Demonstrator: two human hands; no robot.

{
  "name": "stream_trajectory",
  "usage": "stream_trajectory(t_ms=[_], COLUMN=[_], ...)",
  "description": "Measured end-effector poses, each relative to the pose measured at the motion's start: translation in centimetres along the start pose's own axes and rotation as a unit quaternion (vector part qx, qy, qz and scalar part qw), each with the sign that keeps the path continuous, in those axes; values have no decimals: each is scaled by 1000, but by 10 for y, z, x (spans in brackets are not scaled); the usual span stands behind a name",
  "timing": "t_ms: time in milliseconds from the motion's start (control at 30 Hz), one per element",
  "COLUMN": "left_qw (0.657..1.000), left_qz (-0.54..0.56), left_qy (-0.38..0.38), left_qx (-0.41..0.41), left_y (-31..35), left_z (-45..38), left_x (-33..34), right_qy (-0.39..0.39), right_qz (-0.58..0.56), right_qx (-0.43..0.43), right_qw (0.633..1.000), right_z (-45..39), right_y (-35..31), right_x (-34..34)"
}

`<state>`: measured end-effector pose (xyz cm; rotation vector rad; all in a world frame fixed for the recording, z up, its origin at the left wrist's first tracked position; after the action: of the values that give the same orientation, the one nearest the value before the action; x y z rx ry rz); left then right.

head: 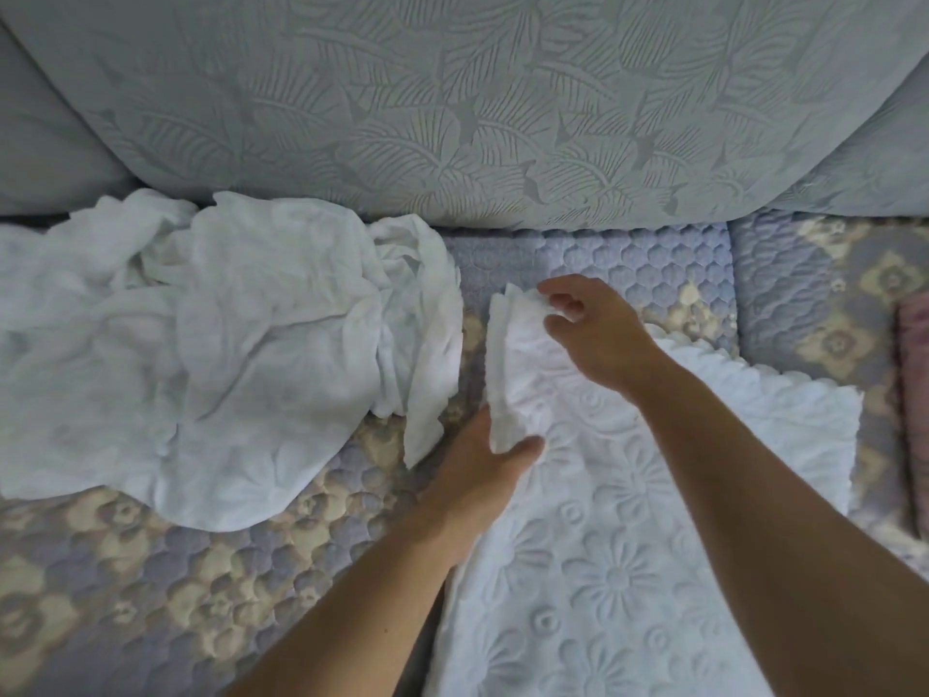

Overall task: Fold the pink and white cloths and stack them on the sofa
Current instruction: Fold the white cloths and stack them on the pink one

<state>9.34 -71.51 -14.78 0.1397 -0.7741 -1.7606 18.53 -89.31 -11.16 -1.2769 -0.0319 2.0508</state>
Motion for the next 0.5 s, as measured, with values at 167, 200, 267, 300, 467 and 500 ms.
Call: stream_trajectory(t_ms=[167,200,267,300,467,500], left_qw=[993,991,987,985,990,992], left_qz=[-59,-73,-98,-111,-30,1], left_qy=[8,-3,-31,-45,-68,-73], left_qx=[103,111,119,125,118,106], left_y=[61,66,71,70,69,69], left_z=[-16,-17,-16,-15,-13,-14], left_x=[10,13,18,18,12,13], right_qy=[-61,-82,-130,-157,-259,-234], right_qz=[9,-7,-43,-66,-115,-99], right_qx=[-67,-70,-79,-78,-69,-68], right_qw=[996,994,987,982,957,965], right_z=[1,1,-1,-2,-1,-2], right_y=[-10,-12,-15,-16,-11,-7], right_x=[-9,-10,-10,-11,-20,-26])
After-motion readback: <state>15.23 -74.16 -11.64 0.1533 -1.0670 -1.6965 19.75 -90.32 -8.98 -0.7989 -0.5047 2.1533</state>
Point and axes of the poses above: each hand's wrist, its own z-axis away from the middle knuckle, its own x-axis out of the palm, y = z × x, the point moved 9 cm from there along -z, towards the middle knuckle, and after that the axes turned 14 degrees about z, right-handed, at the moved point
